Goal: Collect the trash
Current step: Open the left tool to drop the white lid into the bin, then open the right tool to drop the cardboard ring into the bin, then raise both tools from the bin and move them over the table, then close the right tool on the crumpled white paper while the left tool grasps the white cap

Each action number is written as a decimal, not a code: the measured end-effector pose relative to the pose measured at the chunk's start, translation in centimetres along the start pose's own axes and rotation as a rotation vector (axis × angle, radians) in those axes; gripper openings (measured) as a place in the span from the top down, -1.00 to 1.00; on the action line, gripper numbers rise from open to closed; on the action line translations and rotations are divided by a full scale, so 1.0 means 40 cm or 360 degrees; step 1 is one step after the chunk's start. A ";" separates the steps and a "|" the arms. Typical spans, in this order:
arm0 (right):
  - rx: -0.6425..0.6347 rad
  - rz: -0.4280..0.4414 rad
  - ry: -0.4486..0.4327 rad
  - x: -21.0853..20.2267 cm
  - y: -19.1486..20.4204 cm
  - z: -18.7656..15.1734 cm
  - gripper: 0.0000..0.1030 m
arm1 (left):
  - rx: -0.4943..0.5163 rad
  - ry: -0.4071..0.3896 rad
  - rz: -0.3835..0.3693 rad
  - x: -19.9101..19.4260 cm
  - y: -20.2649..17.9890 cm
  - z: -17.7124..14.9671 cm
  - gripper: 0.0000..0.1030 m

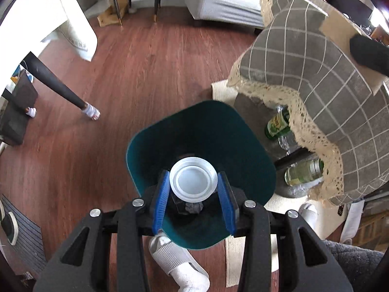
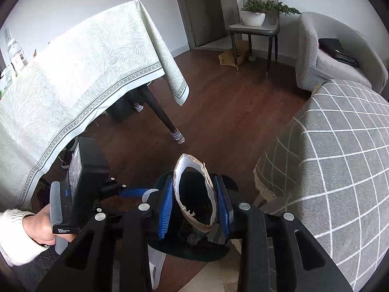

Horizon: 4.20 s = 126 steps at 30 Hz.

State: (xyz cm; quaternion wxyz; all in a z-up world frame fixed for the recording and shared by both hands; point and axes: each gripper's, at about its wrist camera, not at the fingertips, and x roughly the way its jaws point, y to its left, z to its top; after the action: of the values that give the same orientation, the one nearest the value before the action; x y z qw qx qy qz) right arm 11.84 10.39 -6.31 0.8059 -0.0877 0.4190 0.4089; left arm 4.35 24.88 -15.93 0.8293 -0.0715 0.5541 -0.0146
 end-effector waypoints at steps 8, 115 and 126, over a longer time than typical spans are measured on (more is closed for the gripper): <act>-0.0026 0.0002 0.0057 0.061 0.027 0.014 0.35 | 0.0056 0.0032 -0.0016 0.012 0.016 -0.023 -0.09; 0.0351 -0.0398 -0.0305 -0.396 -0.551 -0.056 -0.27 | 0.0343 -0.0724 -0.0218 -0.257 -0.621 0.355 -0.16; 0.0655 -0.0362 -0.0311 -0.411 -0.713 -0.067 -0.32 | 0.0504 -0.0588 -0.0298 -0.159 -0.751 0.392 -0.23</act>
State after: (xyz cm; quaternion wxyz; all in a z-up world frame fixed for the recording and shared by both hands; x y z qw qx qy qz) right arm 25.93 -19.11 -1.47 0.8843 0.0715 0.4010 0.2284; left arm 18.00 -2.58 -0.17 0.9123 0.0069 0.3749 -0.1645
